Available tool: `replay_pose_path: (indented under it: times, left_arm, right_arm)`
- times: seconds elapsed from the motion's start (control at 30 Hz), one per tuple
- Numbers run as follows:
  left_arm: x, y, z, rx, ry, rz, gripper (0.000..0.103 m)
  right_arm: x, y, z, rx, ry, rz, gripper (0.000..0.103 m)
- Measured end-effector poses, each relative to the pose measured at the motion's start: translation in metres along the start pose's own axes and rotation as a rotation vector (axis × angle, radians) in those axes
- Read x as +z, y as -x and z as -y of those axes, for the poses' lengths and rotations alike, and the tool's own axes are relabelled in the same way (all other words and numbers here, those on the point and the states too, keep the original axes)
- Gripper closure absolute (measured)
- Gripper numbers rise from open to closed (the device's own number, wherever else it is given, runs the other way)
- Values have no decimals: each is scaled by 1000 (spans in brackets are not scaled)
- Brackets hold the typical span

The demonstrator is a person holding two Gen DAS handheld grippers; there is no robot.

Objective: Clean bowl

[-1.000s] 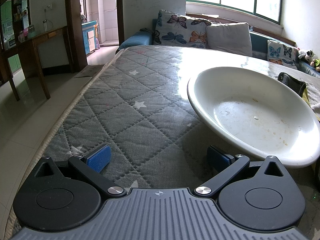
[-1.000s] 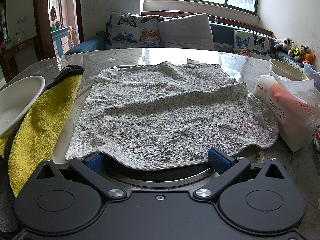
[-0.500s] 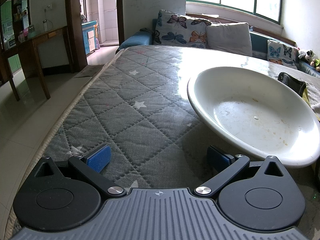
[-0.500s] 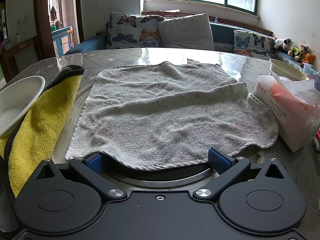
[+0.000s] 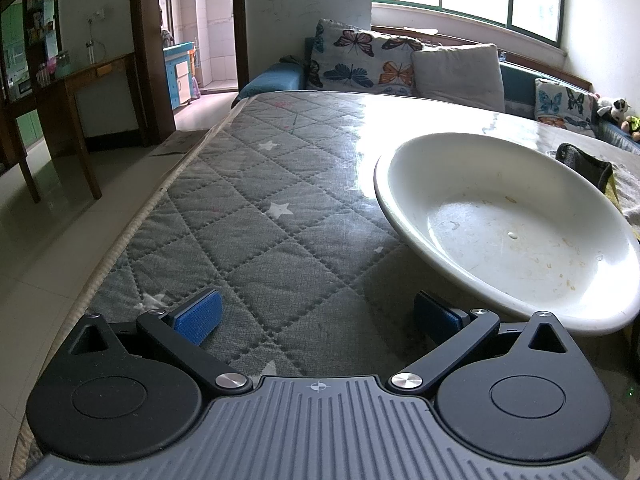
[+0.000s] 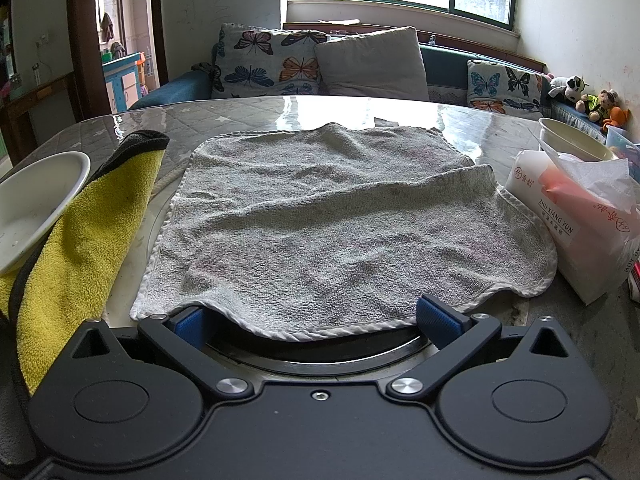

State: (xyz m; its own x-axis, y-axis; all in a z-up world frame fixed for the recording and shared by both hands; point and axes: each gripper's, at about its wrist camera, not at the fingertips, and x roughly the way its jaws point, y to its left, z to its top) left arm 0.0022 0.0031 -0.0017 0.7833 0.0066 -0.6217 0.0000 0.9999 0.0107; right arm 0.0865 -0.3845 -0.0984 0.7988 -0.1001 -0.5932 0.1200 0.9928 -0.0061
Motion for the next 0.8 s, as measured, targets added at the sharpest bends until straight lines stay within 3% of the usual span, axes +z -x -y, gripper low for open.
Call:
replay_pose_path:
  times: [0.8]
  left_arm:
    - [0, 4, 3, 1, -1, 0, 0]
  right_arm:
    - [0, 1, 1, 1, -2, 0, 0]
